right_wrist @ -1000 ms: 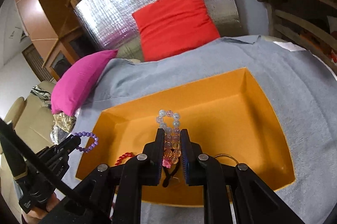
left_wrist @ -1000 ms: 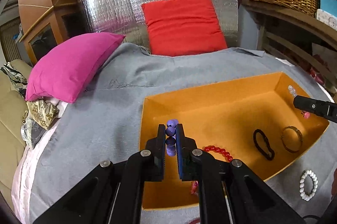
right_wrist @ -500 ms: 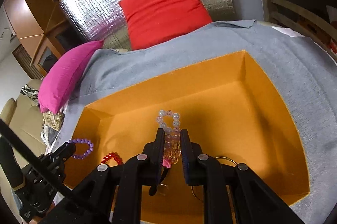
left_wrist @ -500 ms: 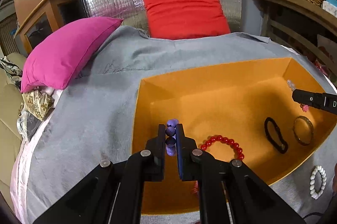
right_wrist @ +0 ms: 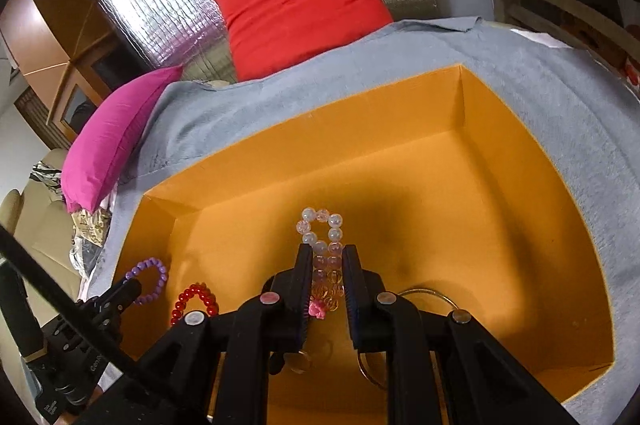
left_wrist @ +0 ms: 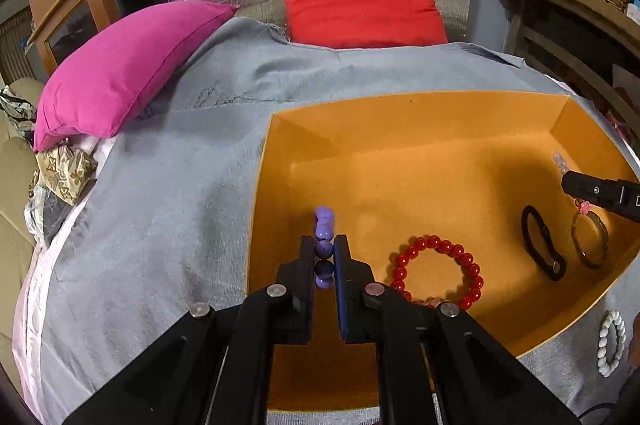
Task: Organize jewelry
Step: 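Open both tools to drop the two bracelets into the orange box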
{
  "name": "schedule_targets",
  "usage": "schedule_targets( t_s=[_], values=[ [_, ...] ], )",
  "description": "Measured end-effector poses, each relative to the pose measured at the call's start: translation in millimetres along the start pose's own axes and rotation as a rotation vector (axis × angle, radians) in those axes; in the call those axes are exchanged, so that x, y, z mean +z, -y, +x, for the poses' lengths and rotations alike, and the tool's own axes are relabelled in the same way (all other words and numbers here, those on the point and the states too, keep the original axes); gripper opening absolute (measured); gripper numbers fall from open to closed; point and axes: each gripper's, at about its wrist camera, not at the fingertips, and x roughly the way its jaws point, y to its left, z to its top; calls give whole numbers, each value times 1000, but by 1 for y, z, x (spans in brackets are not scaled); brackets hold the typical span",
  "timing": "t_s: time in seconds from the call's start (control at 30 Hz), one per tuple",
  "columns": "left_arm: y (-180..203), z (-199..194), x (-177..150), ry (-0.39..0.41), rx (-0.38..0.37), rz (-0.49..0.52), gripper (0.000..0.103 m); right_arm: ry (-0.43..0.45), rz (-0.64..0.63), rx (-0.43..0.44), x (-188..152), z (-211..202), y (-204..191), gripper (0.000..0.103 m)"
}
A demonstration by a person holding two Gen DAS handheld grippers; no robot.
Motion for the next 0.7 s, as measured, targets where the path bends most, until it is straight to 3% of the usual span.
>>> schedule_targets(
  t_s=[0.33,0.4,0.5,0.57,0.7],
  values=[
    [7,6,-3,-30,20,9,10,-12,-10,-28,-2,6,-1,20],
    [7,6,-3,-37,31,6,21,-17,-12,-29,-2,6,-1,23],
    [7,2,-4,-27,52,11,34,-18,-14,-29,-2,5,-1,35],
    [9,-1,-5,-23,55,18,37,-6,-9,-22,-2,2,-1,50],
    [12,-12,-7,-1,80,24,48,22,9,0,-2,-7,-1,52]
  ],
)
